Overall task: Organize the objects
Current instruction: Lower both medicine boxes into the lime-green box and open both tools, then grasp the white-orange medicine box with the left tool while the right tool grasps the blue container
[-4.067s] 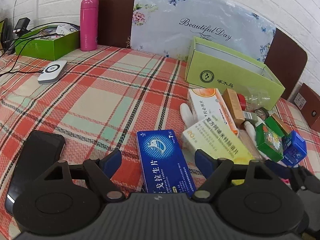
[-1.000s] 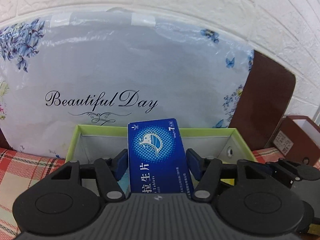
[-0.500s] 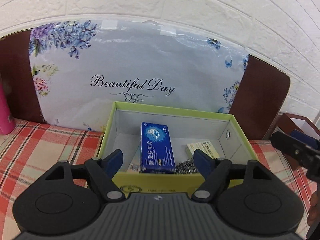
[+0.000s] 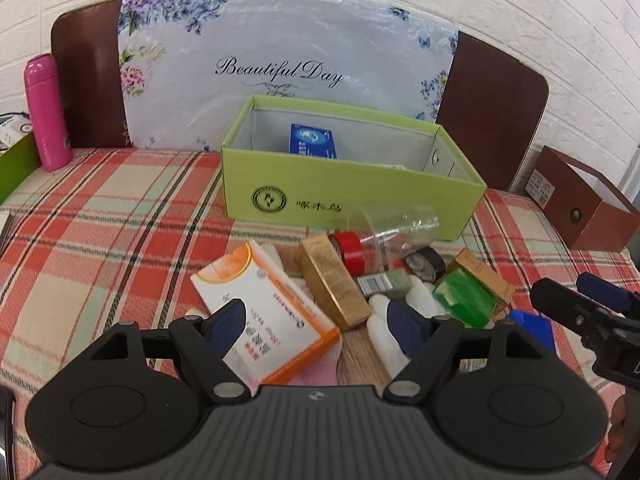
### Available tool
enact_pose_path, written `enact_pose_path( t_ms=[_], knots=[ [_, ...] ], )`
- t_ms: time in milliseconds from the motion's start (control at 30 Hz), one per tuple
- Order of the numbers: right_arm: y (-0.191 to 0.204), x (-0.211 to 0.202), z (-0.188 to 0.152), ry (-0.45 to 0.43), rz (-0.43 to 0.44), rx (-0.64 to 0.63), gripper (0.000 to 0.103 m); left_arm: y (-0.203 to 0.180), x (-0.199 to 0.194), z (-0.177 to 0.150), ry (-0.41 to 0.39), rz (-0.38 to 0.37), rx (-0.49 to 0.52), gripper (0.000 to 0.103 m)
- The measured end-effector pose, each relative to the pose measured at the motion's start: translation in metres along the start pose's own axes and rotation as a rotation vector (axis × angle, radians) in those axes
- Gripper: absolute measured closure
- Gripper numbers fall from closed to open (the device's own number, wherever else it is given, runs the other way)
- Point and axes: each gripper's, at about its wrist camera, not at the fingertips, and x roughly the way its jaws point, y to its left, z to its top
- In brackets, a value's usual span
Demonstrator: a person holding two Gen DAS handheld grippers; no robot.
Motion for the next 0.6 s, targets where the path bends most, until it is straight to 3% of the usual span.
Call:
enact_pose_path(
  t_ms=[433,600],
  knots=[
    [0.018,-0.012,-0.065,0.085,-0.031,-0.096,0.0,0.033,-0.006,-0.048,0.075,0.079,-0.067,0.022],
    [0.024,-0.015,-0.086,0.119,-0.001,-0.1,0.0,0.042,0.0,-0.046,0.069,0.066,-0.117,0.022]
  ],
)
